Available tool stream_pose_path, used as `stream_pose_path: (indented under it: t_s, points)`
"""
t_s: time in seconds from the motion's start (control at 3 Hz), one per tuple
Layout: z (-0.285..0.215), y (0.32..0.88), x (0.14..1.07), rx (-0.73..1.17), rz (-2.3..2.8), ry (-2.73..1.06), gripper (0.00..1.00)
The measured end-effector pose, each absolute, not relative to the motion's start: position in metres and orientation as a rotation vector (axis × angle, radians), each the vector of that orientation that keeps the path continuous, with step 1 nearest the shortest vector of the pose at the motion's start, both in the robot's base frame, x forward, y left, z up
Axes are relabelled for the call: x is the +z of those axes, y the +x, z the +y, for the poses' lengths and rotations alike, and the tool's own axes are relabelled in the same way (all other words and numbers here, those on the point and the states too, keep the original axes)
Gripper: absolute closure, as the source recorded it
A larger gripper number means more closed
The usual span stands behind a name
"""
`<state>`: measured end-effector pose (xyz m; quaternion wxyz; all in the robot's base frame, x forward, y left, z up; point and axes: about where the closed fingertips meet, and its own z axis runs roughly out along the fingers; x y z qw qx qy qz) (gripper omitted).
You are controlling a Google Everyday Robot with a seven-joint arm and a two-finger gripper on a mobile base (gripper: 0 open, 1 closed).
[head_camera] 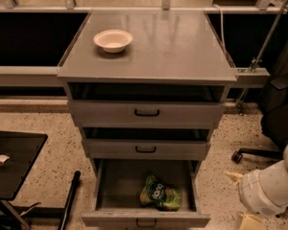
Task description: Pick green rice chip bag from bottom drawer and place on counter
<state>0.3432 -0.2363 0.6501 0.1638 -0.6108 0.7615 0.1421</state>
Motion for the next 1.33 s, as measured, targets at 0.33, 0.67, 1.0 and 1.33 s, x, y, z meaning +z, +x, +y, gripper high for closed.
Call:
stream_pose_path:
  t_s: [0.33, 0.67, 1.0, 1.33]
  points:
    - [-0.220, 0.358, 0.586, 0.545, 2.184, -1.719, 0.00]
    - [-0.220, 0.358, 0.586, 0.545, 2.184, -1.719, 0.00]
    - [-0.216, 0.349, 0.571, 0.587, 2.196, -1.724, 0.00]
    - [-0.189, 0.337, 0.521, 0.715, 2.131, -1.704, 0.00]
